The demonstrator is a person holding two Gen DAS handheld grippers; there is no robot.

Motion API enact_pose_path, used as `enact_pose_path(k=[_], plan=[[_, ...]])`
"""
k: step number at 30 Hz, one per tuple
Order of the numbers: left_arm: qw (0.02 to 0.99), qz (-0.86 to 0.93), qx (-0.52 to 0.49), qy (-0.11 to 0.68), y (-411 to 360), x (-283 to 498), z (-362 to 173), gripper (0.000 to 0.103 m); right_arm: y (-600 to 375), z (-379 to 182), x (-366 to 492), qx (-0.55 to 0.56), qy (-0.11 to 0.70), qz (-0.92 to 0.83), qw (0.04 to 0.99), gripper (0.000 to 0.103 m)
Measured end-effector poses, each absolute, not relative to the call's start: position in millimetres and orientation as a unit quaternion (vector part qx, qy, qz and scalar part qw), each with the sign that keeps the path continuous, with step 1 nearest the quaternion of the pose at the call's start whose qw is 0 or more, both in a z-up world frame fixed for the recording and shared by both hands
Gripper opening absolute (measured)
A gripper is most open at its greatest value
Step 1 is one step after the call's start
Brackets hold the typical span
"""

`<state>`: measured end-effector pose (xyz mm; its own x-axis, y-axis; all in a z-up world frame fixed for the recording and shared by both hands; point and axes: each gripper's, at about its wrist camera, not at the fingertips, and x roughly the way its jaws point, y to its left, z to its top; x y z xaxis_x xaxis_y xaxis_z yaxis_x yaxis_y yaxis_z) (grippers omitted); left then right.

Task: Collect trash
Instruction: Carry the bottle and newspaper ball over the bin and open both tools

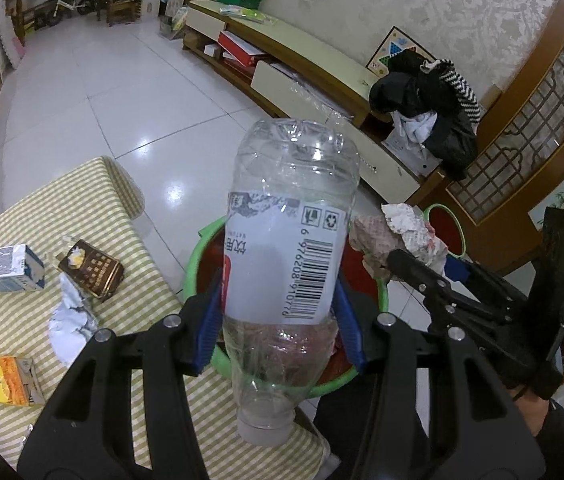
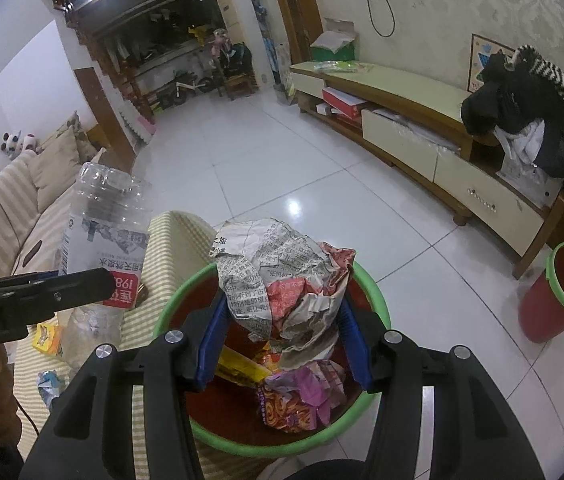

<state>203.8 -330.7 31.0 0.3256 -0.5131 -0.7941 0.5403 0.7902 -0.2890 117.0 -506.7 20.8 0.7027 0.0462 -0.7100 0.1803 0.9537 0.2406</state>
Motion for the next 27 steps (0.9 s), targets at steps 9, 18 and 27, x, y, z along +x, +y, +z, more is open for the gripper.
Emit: enact_pose_path(k=[9, 18, 27], plan=[[0.807, -0.334, 0.001, 0.487, -344.3, 215.8, 28.7, 0.049, -514.5, 16.2, 124.9, 0.151, 0.388, -0.04, 0.908, 0.051], [0.807, -0.338, -0.013, 0.484, -344.6, 216.9, 29.3, 0.082, -518.4, 12.3, 124.1, 0.157, 0.388, -0.046, 0.907, 0.072], [0.817, -0.31, -0.039, 0.485, -312.2, 221.0, 32.2, 0.089, -509.5, 14.5, 121.3, 0.156, 0.384, -0.037, 0.909, 0.088]])
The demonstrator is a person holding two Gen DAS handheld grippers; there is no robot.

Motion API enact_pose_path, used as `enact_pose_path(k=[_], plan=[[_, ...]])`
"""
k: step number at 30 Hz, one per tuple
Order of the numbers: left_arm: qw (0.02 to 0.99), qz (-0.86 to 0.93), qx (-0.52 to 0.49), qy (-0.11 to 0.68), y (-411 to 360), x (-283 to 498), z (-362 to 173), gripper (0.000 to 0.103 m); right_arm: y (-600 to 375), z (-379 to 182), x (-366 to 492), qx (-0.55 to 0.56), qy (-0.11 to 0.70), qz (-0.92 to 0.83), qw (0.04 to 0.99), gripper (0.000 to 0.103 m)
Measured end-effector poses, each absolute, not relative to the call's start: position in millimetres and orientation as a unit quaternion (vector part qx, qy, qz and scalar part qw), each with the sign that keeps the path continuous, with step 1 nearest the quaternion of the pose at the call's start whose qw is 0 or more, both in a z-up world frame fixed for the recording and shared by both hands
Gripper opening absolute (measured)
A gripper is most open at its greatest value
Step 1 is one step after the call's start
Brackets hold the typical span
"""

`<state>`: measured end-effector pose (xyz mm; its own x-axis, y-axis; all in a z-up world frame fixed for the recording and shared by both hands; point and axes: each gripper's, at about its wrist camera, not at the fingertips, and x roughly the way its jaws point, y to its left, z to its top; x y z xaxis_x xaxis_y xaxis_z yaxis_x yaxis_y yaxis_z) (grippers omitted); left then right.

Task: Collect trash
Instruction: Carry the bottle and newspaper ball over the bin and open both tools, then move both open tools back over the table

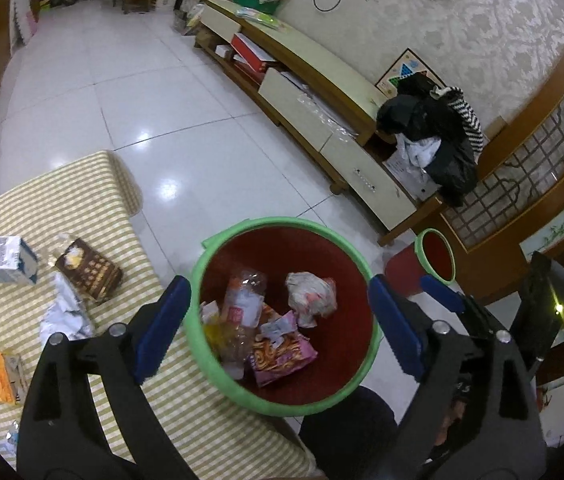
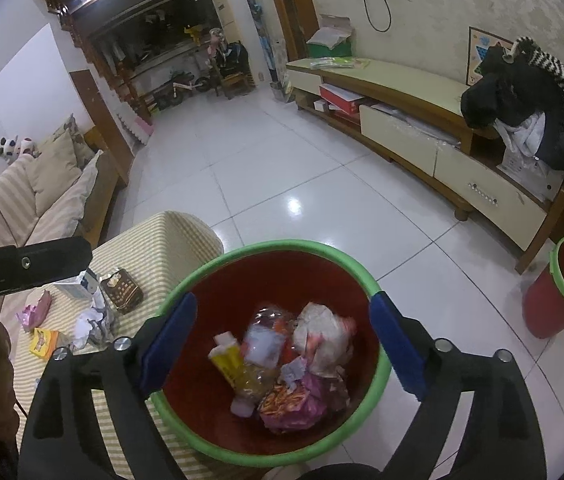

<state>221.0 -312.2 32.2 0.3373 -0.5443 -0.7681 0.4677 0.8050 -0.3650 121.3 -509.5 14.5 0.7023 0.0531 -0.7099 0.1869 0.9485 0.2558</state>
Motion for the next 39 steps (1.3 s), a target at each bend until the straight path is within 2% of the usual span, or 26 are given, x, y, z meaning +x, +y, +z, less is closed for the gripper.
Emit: enact_pose_path(k=[3, 8, 30, 39], plan=[[0.823, -0.297, -0.036, 0.483, -298.3, 215.0, 31.6, 0.094, -504.1, 16.0, 121.0, 0.152, 0.384, -0.033, 0.91, 0.091], [0.833, -0.27, -0.037, 0.481, -266.9, 206.3, 29.1, 0.096, -482.5, 19.4, 120.7, 0.141, 0.384, -0.022, 0.912, 0.096], [0.874, -0.094, -0.125, 0.46, -25.0, 155.5, 37.0, 0.097, -305.7, 40.5, 144.8, 0.05, 0.38, 0.11, 0.917, 0.096], [0.874, -0.046, -0.14, 0.463, 50.2, 144.1, 32.6, 0.097, -240.4, 38.6, 155.3, 0.0, 0.386, 0.15, 0.91, 0.096]])
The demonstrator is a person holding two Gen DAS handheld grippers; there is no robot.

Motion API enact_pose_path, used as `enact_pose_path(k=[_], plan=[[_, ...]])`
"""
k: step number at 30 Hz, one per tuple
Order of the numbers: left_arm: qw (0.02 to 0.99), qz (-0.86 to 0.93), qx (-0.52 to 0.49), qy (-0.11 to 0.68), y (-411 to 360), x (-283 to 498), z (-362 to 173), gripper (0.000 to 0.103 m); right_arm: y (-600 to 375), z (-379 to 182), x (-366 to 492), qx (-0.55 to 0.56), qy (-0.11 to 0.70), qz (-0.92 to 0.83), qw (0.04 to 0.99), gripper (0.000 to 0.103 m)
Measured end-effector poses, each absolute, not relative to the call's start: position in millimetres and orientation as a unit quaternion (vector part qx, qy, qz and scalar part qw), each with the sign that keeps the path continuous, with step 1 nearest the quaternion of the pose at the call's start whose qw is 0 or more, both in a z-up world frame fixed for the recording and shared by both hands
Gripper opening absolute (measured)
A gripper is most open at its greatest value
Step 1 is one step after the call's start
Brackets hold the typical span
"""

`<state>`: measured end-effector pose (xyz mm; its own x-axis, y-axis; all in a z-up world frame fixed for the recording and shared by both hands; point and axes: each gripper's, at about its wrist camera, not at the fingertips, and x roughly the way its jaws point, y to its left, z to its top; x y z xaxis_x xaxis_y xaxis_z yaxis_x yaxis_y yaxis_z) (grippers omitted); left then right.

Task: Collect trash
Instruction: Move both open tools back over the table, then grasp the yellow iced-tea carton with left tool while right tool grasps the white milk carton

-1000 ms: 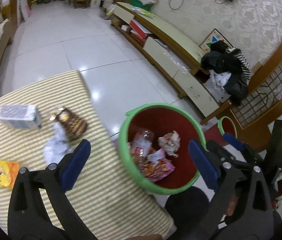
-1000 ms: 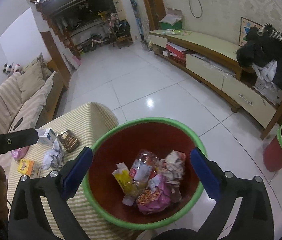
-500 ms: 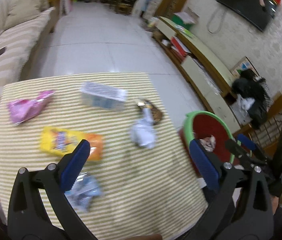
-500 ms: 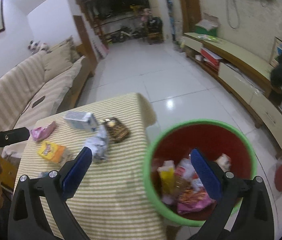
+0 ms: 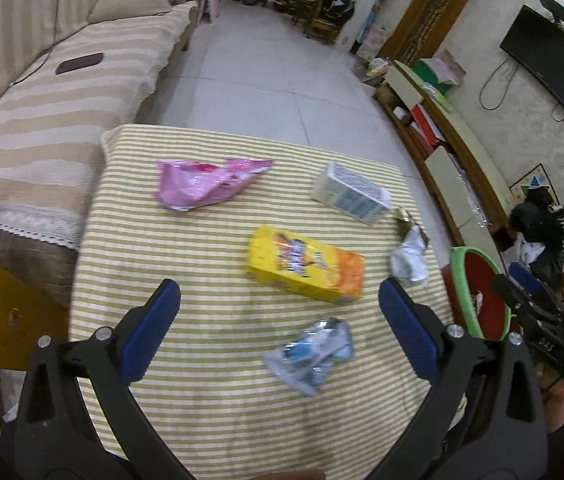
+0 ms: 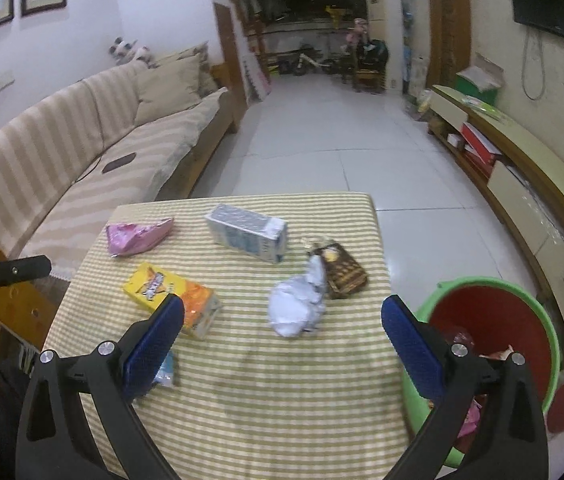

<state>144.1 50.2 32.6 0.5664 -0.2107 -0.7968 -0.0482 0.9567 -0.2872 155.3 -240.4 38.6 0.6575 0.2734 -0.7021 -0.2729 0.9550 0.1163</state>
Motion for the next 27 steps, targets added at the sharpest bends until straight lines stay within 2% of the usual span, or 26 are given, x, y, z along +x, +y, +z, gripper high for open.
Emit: enact_pose_path(k=[8, 12, 18, 27], plan=[[0.87, -0.064, -0.146, 0.466, 53.0, 153.1, 22.9, 0.097, -211.9, 40.5, 172.2, -0.042, 0.384, 0.166, 0.908, 0.096], [0.851, -0.091, -0.118, 0.503, 33.4, 166.6, 4.7, 0.097, -207.3, 41.7, 178.9, -0.075, 0.383, 0.168, 0.905, 0.096], [0.83, -0.075, -0.167, 0.527, -1.9, 187.3, -23.5, 0.097, -213.4, 36.1, 190.6, -0.069, 0.387, 0.167, 0.904, 0.096], [0.776, 0.073, -0.301, 0.549, -11.1, 228.9, -68.1, 0.097, -225.6, 25.8, 204.8, -0.056, 0.389, 0.186, 0.901, 0.096]])
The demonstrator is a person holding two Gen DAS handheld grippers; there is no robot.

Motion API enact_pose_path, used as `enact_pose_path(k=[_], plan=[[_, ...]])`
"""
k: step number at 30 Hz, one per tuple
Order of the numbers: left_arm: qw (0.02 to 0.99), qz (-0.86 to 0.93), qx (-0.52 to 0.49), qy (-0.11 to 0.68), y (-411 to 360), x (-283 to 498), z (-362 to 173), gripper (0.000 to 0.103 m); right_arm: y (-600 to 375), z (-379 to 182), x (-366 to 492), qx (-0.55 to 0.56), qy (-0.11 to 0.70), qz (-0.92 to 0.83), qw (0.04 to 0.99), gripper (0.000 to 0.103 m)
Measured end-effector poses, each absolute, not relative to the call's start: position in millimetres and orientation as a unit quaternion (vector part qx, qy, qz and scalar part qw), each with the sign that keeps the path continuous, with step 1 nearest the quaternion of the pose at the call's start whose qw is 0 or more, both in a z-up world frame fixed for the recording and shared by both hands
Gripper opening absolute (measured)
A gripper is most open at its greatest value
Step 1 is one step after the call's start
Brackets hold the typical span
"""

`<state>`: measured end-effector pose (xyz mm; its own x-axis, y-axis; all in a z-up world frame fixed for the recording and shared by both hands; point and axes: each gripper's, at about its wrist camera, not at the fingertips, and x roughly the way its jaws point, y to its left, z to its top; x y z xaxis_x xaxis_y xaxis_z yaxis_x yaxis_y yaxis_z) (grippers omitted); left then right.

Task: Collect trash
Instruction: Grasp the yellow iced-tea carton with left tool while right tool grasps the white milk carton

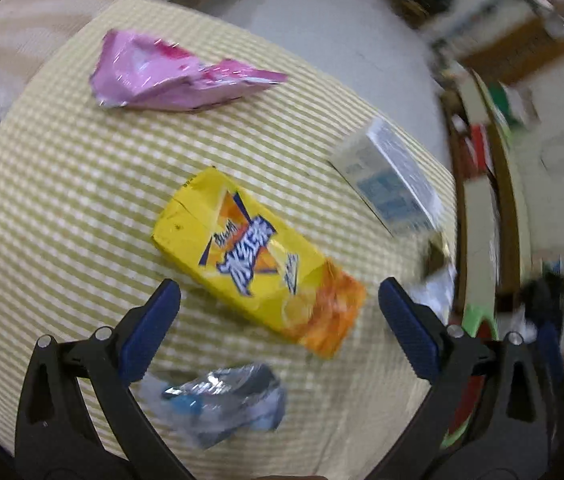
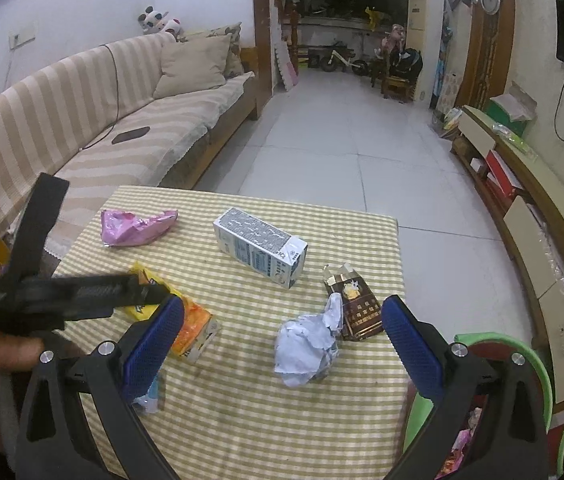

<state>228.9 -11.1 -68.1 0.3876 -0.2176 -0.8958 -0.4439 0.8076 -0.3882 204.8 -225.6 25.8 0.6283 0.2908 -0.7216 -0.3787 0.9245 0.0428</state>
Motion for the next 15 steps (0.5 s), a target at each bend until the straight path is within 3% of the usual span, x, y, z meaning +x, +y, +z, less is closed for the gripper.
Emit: enact_pose_path(k=[4, 7, 15], plan=[[0.769, 0.123, -0.304, 0.549, -14.0, 239.5, -79.0, 0.097, -230.3, 22.7, 219.0, -0.073, 0.381, 0.195, 0.901, 0.096], [0.77, 0.138, -0.284, 0.555, -18.3, 245.0, -85.6, 0.088, -231.3, 19.4, 231.8, -0.082, 0.378, 0.198, 0.901, 0.096], [0.777, 0.102, -0.262, 0.564, -12.2, 254.7, -90.3, 0.084, -216.1, 8.2, 256.3, -0.105, 0.374, 0.23, 0.892, 0.096]])
